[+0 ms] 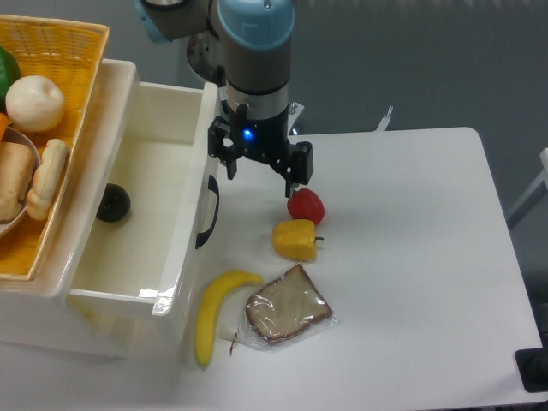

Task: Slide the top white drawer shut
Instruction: 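Lower the gripper beside the front of the open white drawer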

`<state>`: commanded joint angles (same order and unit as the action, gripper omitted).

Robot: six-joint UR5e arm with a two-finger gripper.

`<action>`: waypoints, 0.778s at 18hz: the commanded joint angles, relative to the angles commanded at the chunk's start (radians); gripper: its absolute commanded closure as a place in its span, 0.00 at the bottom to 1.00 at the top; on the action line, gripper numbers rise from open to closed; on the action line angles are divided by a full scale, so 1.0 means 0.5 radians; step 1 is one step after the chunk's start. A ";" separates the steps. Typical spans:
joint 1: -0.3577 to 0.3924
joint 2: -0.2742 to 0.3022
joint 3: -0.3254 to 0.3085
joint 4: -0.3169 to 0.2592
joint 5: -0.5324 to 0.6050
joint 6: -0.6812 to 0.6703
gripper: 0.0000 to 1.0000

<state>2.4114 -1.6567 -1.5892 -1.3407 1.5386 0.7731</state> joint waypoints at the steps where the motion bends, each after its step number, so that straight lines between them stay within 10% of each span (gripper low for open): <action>1: 0.000 -0.003 -0.003 0.003 0.003 0.003 0.00; 14: 0.120 -0.138 -0.052 0.080 0.061 -0.258 0.00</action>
<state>2.4713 -1.7257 -1.6152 -1.3008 1.5692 0.6444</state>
